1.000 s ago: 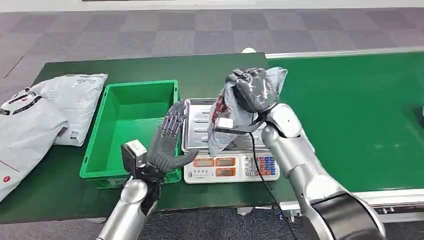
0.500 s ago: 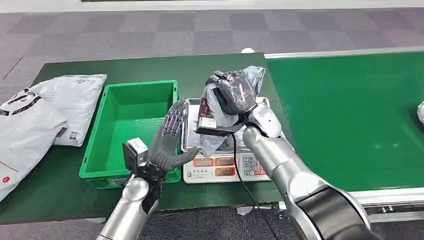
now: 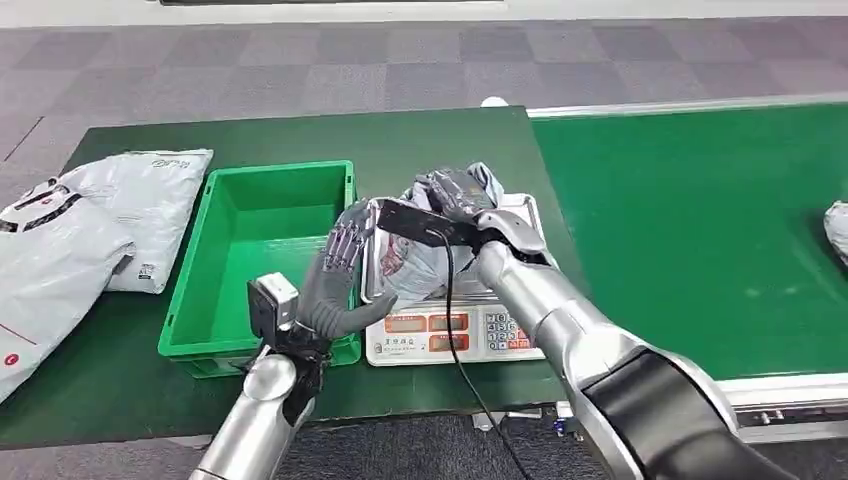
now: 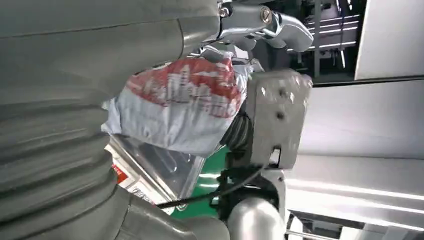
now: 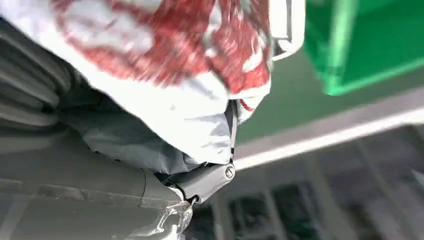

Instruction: Moved the parcel from conveyor to table for the left to box.

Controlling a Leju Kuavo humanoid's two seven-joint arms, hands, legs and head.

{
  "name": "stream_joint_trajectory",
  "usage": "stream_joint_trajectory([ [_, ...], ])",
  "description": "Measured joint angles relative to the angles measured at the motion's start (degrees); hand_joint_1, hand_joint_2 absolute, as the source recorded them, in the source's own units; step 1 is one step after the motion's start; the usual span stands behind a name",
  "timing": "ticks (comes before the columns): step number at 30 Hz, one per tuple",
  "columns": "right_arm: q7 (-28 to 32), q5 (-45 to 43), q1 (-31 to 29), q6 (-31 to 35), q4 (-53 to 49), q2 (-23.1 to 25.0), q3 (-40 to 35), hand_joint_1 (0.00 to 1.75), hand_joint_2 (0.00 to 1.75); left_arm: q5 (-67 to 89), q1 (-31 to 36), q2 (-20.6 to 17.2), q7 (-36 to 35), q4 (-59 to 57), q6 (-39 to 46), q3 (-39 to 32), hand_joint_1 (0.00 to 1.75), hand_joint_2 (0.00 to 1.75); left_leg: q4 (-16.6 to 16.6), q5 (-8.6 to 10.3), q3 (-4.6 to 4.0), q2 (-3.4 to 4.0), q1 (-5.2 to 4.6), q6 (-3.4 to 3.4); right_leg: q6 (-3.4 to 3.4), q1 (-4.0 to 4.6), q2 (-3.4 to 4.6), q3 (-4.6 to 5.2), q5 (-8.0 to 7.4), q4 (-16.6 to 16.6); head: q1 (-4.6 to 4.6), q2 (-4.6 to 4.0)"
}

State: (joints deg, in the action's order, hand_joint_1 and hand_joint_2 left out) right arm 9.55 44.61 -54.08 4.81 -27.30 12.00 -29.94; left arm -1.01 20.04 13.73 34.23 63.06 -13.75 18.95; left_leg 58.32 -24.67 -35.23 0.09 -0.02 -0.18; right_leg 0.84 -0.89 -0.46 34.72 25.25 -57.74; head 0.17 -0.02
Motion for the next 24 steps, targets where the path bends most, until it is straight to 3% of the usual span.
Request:
stream_joint_trajectory([
  [8,-1.6,0.4,-0.3,-0.2,0.8,-0.3,-1.4,1.75,1.75,0.2,0.0,0.0,-0.3,0.4,0.1,0.0,0.0,1.75,0.0,0.06,0.01,0.0,0.03,-0.08,-0.04,0.03,0.0,0.0,-0.04,0.0,0.0,0.02],
  [13,-5.1,1.4,-0.6,-3.7,1.4,-1.0,-3.2,1.75,1.75,0.9,-0.4,0.0,-0.5,0.4,0.2,0.0,0.0,1.75,0.0,0.05,0.02,0.0,0.03,-0.08,-0.04,0.03,0.0,0.0,-0.04,0.0,0.0,0.02],
  [17,-9.3,3.1,-0.1,-1.2,1.6,-2.0,-4.9,1.75,1.75,1.7,-1.3,0.0,-0.4,0.8,0.2,-0.1,0.0,1.75,0.0,0.05,0.02,0.0,0.02,-0.07,-0.04,0.03,0.01,0.0,-0.05,0.0,0.02,0.02],
  [18,-9.9,3.4,0.0,-0.6,1.6,-2.2,-5.1,0.75,1.75,1.8,-1.5,0.0,-0.5,1.0,0.1,-0.2,0.0,1.75,0.0,0.05,0.02,0.0,0.02,-0.08,-0.04,0.03,0.01,0.0,-0.05,0.0,0.0,0.0],
  [19,-10.4,3.4,0.2,-0.2,1.6,-2.4,-5.3,0.24,1.75,2.0,-1.7,0.0,-0.6,1.3,0.1,-0.2,0.0,1.75,0.0,0.05,0.02,0.0,0.02,-0.08,-0.04,0.03,0.01,0.0,-0.05,0.0,0.02,0.02],
  [20,-10.8,3.4,0.2,-0.2,1.6,-2.4,-5.4,0.05,1.75,2.2,-1.9,0.0,-0.7,1.5,0.1,-0.4,0.0,1.75,0.0,0.05,0.02,0.0,0.02,-0.08,-0.04,0.03,0.01,0.01,-0.05,0.0,0.0,0.02],
  [21,-11.6,3.4,0.2,-0.7,1.6,-2.5,-5.4,0.0,1.75,2.4,-2.0,0.0,-0.8,1.6,0.0,-0.4,0.0,1.75,0.0,0.05,0.02,0.0,0.02,-0.08,-0.04,0.03,0.02,0.01,-0.05,0.0,0.0,0.02],
  [24,-13.2,4.0,0.3,-3.5,1.6,-2.9,-6.0,0.0,1.75,2.9,-2.0,0.0,-0.9,1.6,0.0,-0.6,0.0,1.75,0.0,0.06,0.02,0.0,0.03,-0.08,-0.04,0.03,0.03,0.0,-0.05,0.0,0.0,0.0],
])
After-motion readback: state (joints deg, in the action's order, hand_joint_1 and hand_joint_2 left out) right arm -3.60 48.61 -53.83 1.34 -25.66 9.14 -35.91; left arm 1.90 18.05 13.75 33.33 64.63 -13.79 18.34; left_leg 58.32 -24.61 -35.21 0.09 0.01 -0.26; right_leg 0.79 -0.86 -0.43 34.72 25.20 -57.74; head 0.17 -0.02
